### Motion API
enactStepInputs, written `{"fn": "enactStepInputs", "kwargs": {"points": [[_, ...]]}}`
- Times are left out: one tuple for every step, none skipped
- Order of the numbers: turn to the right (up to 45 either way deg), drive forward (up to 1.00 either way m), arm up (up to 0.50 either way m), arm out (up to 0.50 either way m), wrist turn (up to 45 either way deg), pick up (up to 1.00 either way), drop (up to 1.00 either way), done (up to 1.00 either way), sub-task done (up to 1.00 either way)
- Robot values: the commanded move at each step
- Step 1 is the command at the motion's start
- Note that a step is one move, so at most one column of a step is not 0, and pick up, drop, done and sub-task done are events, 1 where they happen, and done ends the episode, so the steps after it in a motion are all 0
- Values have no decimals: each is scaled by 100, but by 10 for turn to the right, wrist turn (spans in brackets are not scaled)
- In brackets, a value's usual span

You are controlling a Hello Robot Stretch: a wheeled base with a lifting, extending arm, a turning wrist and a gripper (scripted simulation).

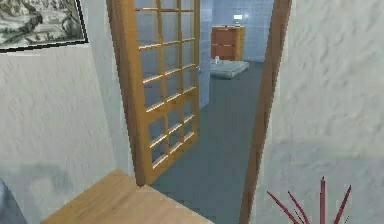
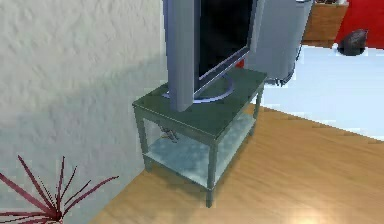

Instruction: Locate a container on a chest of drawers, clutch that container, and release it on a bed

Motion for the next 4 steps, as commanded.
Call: {"fn": "enactStepInputs", "kwargs": {"points": [[60,0,0,0,0,0,0,0,0],[0,45,0,0,0,0,0,0,0],[-150,0,0,0,0,0,0,0,0],[0,40,0,0,0,0,0,0,0]]}}
